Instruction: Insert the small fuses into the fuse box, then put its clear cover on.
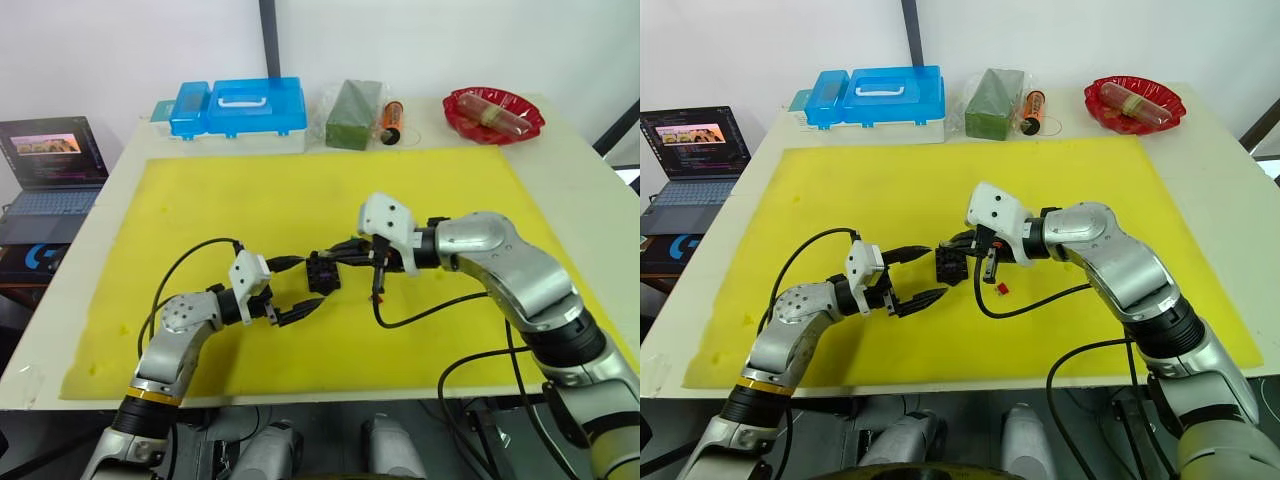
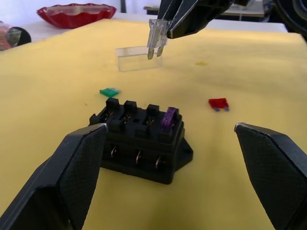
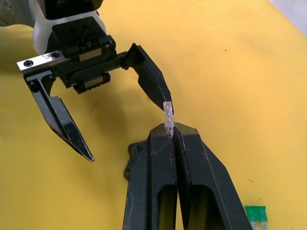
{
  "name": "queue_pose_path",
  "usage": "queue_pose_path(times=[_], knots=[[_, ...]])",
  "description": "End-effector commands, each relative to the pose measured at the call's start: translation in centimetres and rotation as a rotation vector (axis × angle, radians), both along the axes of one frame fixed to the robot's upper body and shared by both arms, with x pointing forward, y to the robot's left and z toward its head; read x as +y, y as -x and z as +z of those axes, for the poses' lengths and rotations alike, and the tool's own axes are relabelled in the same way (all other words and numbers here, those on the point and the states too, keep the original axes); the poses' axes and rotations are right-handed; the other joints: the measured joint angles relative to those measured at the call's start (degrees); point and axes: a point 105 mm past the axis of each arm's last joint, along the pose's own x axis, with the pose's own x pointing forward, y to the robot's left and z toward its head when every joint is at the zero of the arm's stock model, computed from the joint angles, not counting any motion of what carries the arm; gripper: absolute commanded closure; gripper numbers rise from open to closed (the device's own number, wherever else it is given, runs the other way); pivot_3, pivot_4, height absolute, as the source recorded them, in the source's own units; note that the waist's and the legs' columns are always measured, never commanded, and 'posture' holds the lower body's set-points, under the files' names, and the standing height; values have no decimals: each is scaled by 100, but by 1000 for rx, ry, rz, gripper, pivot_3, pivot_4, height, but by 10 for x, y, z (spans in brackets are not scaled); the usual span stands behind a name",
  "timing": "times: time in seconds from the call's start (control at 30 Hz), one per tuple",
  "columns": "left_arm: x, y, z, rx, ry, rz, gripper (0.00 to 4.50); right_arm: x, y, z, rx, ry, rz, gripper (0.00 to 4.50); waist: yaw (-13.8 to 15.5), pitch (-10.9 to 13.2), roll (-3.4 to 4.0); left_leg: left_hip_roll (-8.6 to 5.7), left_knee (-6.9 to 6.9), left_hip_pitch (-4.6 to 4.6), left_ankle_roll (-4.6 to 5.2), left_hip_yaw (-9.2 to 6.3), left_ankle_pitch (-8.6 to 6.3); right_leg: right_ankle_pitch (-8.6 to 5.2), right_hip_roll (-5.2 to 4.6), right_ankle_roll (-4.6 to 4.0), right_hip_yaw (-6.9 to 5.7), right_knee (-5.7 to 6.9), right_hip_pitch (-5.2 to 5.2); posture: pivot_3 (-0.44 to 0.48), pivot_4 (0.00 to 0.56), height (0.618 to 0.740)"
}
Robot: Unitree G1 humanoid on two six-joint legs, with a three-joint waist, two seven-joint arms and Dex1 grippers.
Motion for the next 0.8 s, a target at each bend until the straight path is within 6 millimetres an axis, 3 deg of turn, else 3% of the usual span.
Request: queue_pose_path(times=[0.03,0.8], knots=[[-4,-3,7,-45,26,19,14,6,-3,7,-42,-8,61,4500,-6,0,0,0,0,0,0,0,0,0,0,0,0,0,0,0,150,740],[-2,2,0,-36,34,61,14,10,-23,-13,-62,113,197,4500,-6,0,0,0,0,0,0,-1,0,0,1,0,0,1,-2,0,150,740]])
